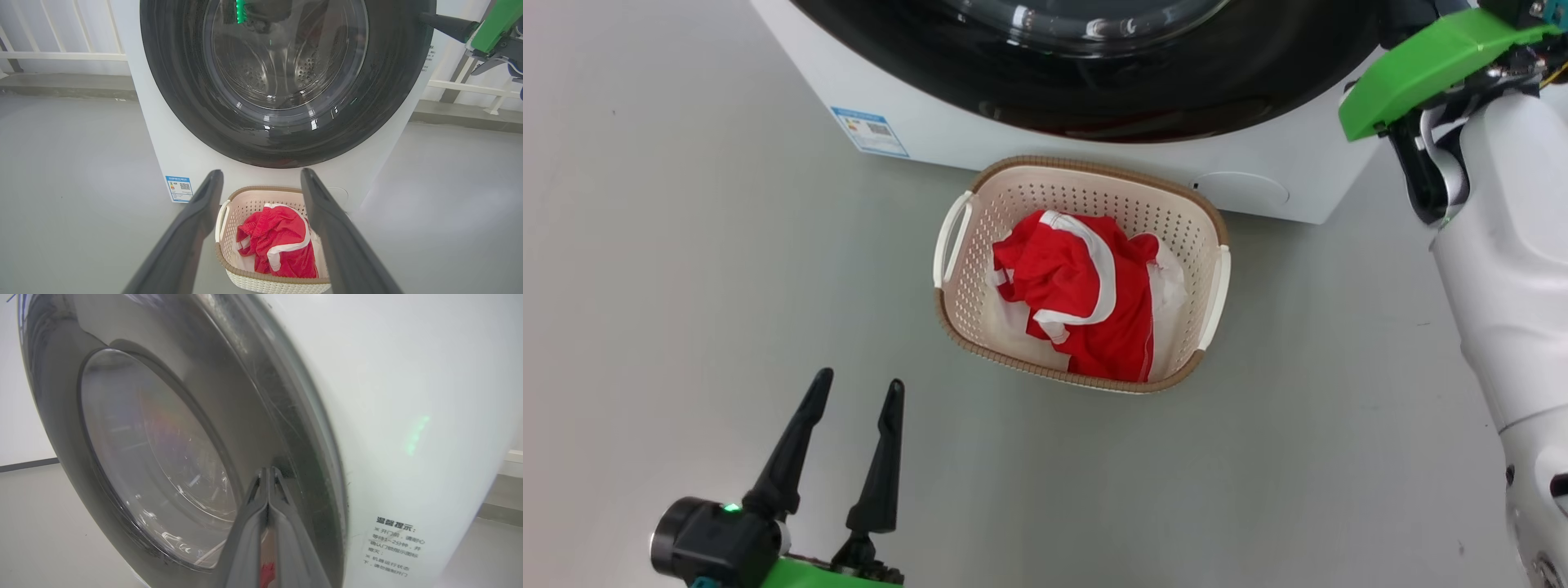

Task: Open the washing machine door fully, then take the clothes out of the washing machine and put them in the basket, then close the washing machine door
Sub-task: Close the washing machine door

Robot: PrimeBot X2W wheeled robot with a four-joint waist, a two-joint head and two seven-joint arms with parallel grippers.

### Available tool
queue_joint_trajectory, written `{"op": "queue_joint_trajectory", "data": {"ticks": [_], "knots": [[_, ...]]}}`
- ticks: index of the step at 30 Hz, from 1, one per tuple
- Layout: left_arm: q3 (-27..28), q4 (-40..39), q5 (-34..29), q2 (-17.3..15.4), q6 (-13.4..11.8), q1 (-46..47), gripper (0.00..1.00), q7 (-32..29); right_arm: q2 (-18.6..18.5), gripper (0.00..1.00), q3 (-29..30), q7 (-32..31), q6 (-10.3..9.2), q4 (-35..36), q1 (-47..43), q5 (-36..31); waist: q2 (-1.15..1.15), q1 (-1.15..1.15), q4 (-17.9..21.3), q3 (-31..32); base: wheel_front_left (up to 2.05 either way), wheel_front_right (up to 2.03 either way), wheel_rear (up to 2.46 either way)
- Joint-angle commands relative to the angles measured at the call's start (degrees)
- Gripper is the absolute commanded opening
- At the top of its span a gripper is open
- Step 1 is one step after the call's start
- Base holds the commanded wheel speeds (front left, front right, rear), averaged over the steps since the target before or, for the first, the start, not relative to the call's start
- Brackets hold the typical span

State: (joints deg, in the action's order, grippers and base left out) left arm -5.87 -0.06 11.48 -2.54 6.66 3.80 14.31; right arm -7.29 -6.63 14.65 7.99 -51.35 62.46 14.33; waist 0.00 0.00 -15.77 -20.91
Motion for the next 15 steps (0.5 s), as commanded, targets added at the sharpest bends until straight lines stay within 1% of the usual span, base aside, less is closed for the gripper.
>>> {"op": "queue_joint_trajectory", "data": {"ticks": [1, 2, 4, 5, 6, 7, 8, 15], "knots": [[2.09, -1.27, 0.07, -0.34, 0.36, 1.33, 1.00, 0.69, 0.50, 0.00, -0.78, 0.35, -0.50, 2.01, -1.44, 0.60, 0.00, 0.00, 0.70, 0.97, 0.00, 0.00, 0.00], [2.26, -1.28, 0.89, -0.34, 0.26, 1.27, 1.00, 0.69, 0.64, 0.03, -1.14, 0.35, -0.50, 2.55, -2.42, 0.91, 0.00, 0.00, 0.95, 1.41, 0.00, 0.00, 0.00], [2.63, -1.31, 2.51, -0.34, 0.08, 1.04, 1.00, 0.69, 0.79, 0.38, -1.77, 0.35, -0.50, 3.82, -4.37, 1.45, 0.00, 0.00, 1.58, 2.33, 0.00, 0.00, 0.00], [2.79, -1.33, 2.93, -0.34, 0.06, 0.89, 1.00, 0.69, 0.80, 0.49, -1.98, 0.35, -0.50, 4.58, -5.36, 1.64, 0.00, 0.00, 1.94, 2.83, 0.00, 0.00, 0.00], [2.90, -1.19, 3.11, -0.34, 0.06, 0.72, 1.00, 0.69, 0.78, 0.82, -2.12, 0.35, -0.50, 5.40, -6.42, 1.77, 0.00, 0.00, 2.32, 3.36, 0.00, 0.00, 0.00], [3.06, -1.00, 3.28, -0.34, 0.04, 0.62, 1.00, 0.69, 0.73, 0.97, -2.28, 0.35, -0.50, 6.16, -7.50, 1.82, 0.00, 0.00, 2.68, 3.92, 0.00, 0.00, 0.00], [3.16, -0.86, 3.60, -0.34, 0.06, 0.51, 1.00, 0.69, 0.72, 1.00, -2.44, 0.35, -0.50, 6.93, -8.59, 1.85, 0.00, 0.00, 3.07, 4.48, 0.00, 0.00, 0.00], [3.81, -0.84, 5.45, -0.34, 0.25, -0.86, 1.00, 0.69, 0.69, 1.00, -2.52, 0.35, -0.50, 12.83, -16.22, 1.79, 0.00, 0.00, 6.21, 8.31, 0.00, 0.00, 0.00]]}}
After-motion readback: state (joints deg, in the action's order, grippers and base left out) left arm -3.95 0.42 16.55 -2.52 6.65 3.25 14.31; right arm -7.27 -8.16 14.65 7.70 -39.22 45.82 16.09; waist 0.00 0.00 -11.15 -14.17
